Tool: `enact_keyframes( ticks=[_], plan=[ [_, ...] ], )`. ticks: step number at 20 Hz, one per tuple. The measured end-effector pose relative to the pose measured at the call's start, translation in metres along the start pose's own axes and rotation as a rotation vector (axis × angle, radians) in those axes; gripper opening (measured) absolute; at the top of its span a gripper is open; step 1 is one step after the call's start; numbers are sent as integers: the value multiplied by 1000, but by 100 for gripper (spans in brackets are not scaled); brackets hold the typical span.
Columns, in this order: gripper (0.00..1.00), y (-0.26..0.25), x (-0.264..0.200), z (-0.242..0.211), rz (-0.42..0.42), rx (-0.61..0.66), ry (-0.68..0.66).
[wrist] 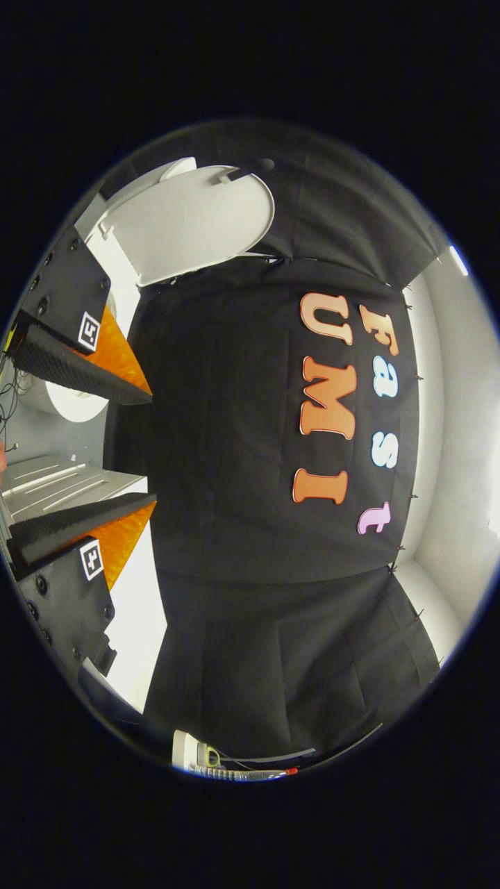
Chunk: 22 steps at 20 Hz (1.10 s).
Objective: Open the toilet lid.
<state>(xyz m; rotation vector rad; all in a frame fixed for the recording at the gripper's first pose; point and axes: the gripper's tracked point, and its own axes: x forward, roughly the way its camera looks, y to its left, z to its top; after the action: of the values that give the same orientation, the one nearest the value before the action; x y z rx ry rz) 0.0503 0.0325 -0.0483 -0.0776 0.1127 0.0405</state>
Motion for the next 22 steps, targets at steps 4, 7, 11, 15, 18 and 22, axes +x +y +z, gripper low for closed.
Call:
enact_keyframes(
  ticks=[4, 7, 11, 15, 18, 22],
  plan=[
    [83, 15, -4, 3, 27, -48, -24],
    [83, 17, -4, 5, 30, -28, -32],
    [83, 7, -3, 8, 10, 24, -26],
    [83, 0, -4, 4, -4, 49, -13],
    [83, 3, -3, 2, -2, 44, -4],
    [83, 6, -5, 2, 2, 32, 3]
  ],
)
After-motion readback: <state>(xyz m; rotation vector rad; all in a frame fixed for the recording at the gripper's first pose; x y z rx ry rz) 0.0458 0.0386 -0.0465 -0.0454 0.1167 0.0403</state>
